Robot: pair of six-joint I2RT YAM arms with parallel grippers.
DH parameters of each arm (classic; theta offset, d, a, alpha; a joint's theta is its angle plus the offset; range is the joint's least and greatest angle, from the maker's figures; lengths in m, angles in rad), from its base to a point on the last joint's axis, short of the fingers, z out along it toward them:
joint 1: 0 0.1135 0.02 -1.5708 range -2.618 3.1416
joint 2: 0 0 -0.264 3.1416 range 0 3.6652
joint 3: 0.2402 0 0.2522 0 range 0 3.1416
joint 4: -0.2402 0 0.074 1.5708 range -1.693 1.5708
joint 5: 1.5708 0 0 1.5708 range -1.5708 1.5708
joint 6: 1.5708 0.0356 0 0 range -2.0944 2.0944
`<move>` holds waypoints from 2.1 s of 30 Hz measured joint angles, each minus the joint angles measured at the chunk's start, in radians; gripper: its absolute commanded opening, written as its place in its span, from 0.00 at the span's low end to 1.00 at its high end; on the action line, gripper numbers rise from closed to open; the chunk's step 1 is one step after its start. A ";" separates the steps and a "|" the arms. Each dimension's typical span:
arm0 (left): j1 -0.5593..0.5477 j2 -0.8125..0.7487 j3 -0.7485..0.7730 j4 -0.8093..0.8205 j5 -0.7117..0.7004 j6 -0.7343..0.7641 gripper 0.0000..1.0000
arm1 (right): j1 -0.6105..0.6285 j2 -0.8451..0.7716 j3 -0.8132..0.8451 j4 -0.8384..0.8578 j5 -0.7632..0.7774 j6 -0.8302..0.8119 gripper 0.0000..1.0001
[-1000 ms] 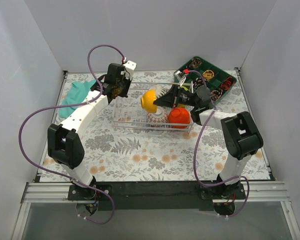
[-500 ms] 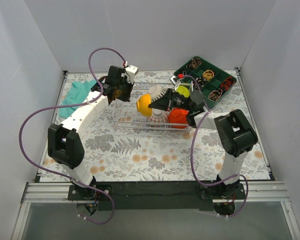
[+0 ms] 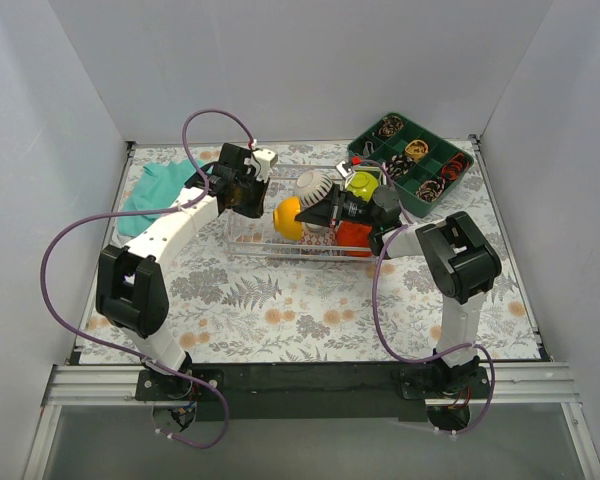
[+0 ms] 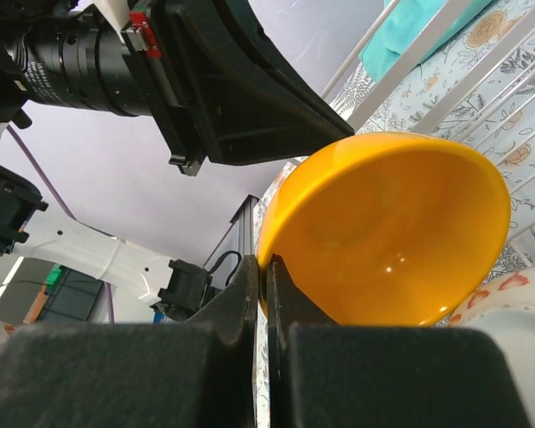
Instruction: Load the bowls into the dish rack
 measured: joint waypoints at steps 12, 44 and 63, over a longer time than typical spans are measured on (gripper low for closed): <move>-0.023 0.003 0.000 -0.002 0.101 -0.034 0.00 | 0.000 0.015 0.000 0.001 0.001 -0.013 0.02; -0.056 0.124 0.041 0.008 0.157 -0.075 0.00 | -0.098 -0.073 -0.001 -0.294 -0.016 -0.266 0.45; -0.123 0.186 0.130 0.040 0.196 -0.094 0.00 | -0.232 -0.259 0.002 -0.745 0.009 -0.660 0.46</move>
